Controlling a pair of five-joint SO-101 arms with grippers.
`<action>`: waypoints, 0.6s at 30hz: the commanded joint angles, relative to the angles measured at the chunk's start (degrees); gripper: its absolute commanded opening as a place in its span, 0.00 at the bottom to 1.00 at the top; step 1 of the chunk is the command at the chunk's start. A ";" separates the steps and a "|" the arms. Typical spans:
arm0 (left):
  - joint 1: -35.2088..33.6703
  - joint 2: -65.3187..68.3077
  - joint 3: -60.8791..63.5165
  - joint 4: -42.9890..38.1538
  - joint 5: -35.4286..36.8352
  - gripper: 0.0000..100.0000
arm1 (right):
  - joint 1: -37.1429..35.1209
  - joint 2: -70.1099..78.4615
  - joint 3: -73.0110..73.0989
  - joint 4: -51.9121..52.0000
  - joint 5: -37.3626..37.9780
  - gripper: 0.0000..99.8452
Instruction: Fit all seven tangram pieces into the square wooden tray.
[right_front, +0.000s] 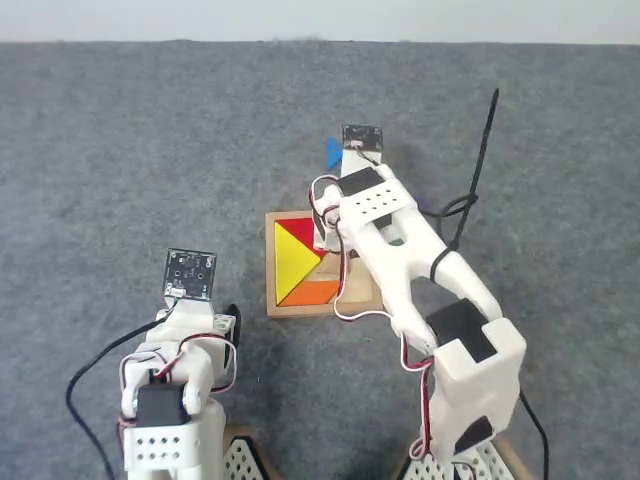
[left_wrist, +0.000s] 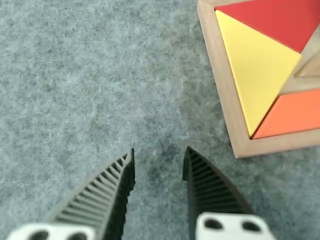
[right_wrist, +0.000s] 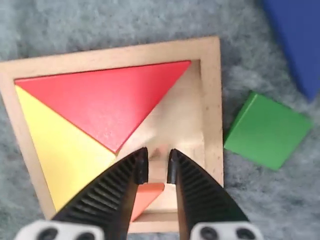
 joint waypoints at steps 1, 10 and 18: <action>0.18 -1.58 -0.48 0.53 -0.35 0.15 | -1.54 -5.05 -1.67 1.89 2.46 0.07; 0.18 -1.58 -0.48 0.53 -0.35 0.15 | -5.67 -5.05 -1.85 2.51 2.55 0.07; 0.18 -1.58 -0.48 0.53 -0.35 0.15 | -2.07 -4.44 -1.49 4.88 -3.43 0.20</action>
